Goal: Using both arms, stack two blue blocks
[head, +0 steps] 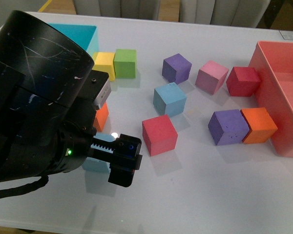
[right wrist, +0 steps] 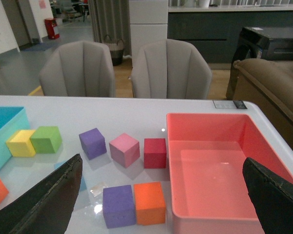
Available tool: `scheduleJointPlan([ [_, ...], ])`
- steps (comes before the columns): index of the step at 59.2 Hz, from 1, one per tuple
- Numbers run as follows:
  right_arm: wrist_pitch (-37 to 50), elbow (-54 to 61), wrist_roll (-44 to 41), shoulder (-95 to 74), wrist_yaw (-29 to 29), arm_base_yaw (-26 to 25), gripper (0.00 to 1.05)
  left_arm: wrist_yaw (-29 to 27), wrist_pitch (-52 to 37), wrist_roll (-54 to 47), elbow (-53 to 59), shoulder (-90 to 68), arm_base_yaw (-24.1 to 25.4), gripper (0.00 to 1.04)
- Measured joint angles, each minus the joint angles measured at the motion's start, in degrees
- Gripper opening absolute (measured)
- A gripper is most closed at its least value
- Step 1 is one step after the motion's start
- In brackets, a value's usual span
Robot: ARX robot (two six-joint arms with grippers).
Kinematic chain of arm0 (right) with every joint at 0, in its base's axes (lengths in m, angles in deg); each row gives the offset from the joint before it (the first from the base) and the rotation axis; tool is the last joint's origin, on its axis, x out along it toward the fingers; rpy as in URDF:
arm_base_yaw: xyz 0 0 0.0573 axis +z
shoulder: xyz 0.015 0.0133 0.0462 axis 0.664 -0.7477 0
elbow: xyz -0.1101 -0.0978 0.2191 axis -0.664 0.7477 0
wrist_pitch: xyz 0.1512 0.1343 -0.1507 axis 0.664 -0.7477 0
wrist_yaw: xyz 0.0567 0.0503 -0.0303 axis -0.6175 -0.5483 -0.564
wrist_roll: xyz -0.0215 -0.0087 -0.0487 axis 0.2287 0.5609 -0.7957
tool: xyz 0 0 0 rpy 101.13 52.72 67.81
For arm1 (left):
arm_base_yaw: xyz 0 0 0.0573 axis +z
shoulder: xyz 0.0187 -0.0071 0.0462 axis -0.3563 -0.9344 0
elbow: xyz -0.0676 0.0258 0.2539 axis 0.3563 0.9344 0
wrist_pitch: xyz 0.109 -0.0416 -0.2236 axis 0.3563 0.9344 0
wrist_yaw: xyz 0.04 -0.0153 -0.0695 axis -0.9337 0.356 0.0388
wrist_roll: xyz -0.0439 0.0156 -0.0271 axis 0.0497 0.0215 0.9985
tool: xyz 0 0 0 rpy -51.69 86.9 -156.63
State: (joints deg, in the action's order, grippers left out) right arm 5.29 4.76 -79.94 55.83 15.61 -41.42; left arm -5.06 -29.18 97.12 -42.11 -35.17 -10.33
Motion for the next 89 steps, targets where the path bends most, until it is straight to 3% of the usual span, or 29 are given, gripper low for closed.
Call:
scheduleJointPlan([
  [89,0.0,0.0,0.0,0.0,0.0,0.0,0.96,1.4,2.3,-7.6,-12.7,-17.2,6.7,0.96],
])
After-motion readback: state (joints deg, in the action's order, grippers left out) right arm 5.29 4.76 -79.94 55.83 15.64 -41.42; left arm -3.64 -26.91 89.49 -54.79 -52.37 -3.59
